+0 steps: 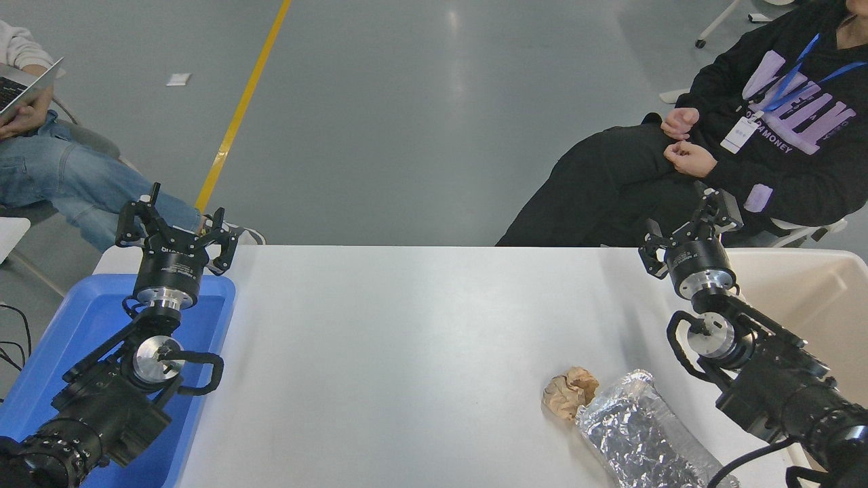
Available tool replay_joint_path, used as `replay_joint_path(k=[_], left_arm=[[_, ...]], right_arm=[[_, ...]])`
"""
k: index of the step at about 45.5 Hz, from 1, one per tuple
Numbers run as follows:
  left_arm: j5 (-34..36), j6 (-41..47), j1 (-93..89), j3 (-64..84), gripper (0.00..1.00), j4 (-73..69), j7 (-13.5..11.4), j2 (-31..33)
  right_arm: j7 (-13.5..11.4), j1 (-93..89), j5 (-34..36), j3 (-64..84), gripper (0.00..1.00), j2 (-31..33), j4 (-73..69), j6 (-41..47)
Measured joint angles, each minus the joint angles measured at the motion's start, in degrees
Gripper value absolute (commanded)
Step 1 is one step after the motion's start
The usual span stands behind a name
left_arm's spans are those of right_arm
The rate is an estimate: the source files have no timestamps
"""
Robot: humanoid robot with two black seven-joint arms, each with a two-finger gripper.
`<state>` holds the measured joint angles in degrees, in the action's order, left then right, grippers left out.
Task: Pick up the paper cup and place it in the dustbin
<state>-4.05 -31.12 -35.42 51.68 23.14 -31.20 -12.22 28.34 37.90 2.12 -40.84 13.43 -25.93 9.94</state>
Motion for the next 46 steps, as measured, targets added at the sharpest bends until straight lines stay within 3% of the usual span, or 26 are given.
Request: replay_joint_path(k=[15,30,46], left_arm=[[0.0,0.0,0.0,0.0,0.99,0.0,0.0,0.1],[0.0,0.0,0.0,0.0,0.99,0.0,0.0,0.1],[0.1,0.0,0.0,0.0,0.99,0.0,0.0,0.0]], right_arm=[[0.0,2.5,0.0,16.0,1.0,8.8,-9.5,-0.2],[-0.1,22.0,2.3,54.9,1.0,16.2,-17.5,0.1],[-0.3,49.8,4.5,93.2,1.0,16.2,-32.7,2.7]])
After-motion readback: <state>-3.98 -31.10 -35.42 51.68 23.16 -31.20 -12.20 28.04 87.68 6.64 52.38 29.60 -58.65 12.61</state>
